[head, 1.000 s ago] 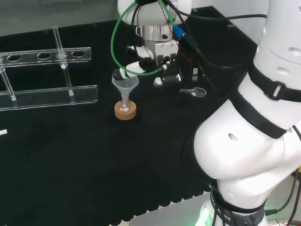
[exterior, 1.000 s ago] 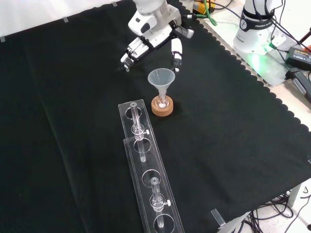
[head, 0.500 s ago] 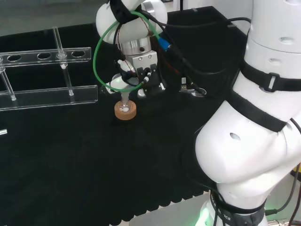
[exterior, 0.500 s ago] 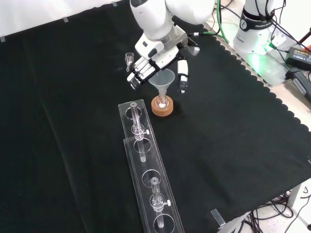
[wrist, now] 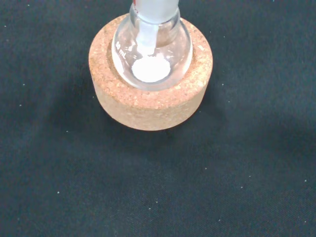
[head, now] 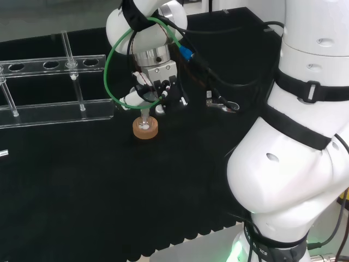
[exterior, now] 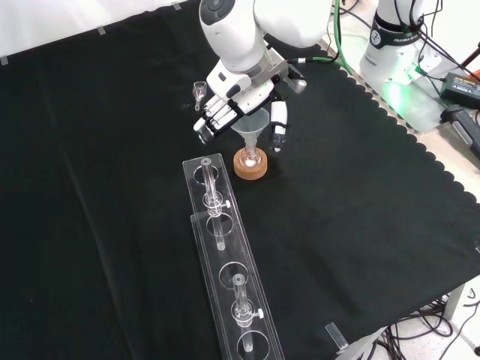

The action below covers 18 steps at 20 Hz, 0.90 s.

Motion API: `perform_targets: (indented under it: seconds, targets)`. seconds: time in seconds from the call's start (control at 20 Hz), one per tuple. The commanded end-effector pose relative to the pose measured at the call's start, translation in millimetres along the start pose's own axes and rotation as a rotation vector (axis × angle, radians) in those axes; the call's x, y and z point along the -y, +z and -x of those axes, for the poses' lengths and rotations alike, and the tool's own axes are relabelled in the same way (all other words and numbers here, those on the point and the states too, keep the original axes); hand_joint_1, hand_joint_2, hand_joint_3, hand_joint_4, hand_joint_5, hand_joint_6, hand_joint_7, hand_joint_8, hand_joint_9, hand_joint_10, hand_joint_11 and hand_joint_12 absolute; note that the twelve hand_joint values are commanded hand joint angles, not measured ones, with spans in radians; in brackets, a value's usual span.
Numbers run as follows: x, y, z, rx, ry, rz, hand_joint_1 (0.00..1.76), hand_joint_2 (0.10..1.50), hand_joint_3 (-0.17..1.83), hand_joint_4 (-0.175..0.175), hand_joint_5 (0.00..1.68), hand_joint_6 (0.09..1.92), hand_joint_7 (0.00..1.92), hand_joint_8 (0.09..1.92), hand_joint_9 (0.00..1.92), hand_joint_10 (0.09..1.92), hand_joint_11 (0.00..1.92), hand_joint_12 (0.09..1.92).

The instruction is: Remove the funnel from the round-bottom flask.

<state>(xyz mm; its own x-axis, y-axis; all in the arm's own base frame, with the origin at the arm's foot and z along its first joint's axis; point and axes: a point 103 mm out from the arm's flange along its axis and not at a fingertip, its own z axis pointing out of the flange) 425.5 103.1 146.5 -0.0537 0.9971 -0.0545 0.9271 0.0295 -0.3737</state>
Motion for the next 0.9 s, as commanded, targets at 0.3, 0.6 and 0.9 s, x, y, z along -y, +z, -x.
perform_targets:
  seconds: [0.3, 0.6, 0.9]
  targets:
    - [8.5, -4.8, -0.8, 0.046, 0.053, 0.039, 0.24, 0.78, 0.02, -0.067, 0.21, 0.09, 0.00, 0.09, 0.09, 1.02, 0.80, 1.34]
    - [8.1, -1.4, 4.7, 0.043, 0.083, 0.018, 0.35, 0.82, 0.02, -0.083, 0.36, 0.09, 0.05, 0.09, 0.37, 1.03, 1.02, 1.16]
    - [10.8, -2.2, 3.9, 0.066, 0.107, 0.062, 0.59, 0.87, 0.04, -0.153, 0.50, 0.09, 0.05, 0.91, 0.84, 0.86, 1.47, 0.80]
